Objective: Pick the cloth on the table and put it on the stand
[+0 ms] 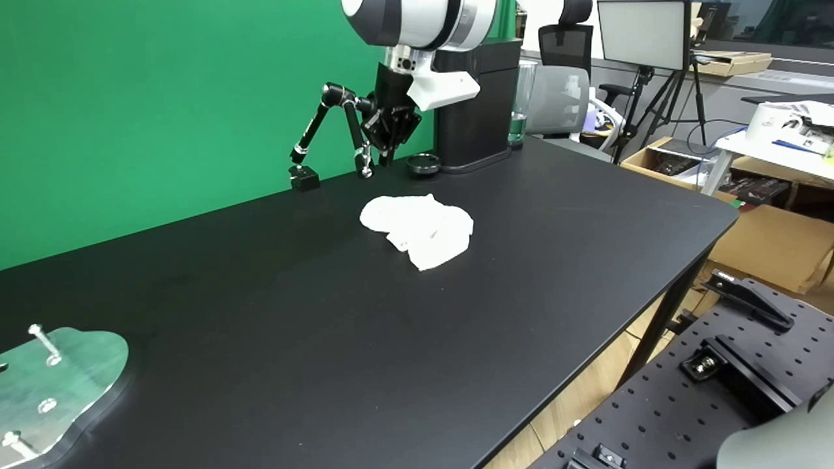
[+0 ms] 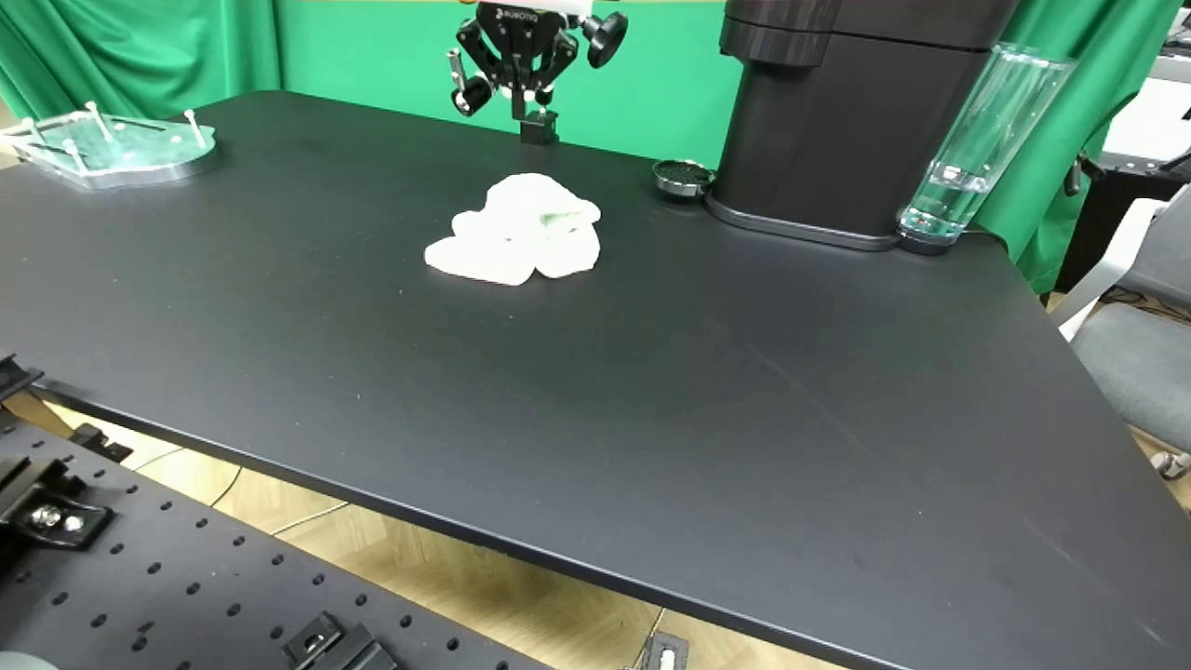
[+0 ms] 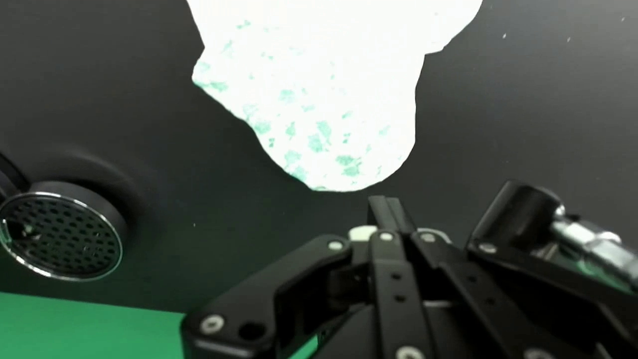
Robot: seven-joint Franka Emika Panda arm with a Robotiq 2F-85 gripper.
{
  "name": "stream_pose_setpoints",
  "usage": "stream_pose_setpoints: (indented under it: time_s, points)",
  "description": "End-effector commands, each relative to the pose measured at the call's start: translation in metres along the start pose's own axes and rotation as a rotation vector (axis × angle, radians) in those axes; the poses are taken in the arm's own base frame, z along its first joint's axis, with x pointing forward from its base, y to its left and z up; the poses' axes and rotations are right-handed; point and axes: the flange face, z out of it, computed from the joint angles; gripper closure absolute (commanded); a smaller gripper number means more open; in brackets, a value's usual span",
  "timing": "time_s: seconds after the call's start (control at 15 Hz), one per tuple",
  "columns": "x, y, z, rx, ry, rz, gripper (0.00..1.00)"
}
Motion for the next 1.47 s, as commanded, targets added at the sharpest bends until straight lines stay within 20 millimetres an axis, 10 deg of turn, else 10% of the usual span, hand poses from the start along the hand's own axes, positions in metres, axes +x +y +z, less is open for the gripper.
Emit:
stream_pose_setpoints:
  time_s: [0.0, 0.6, 0.8, 0.93, 1.4]
  points:
    - [-0.016, 0.012, 0.006, 0.026, -0.084, 0.031, 0.67]
    - [-0.048, 0.04, 0.041, 0.022, -0.201, 0.066, 0.07]
    - [-0.055, 0.041, 0.059, 0.03, -0.231, 0.072, 0.0]
    - [-0.058, 0.041, 0.067, 0.032, -0.238, 0.071, 0.25]
    - [-0.055, 0.038, 0.075, 0.026, -0.176, 0.059, 0.69]
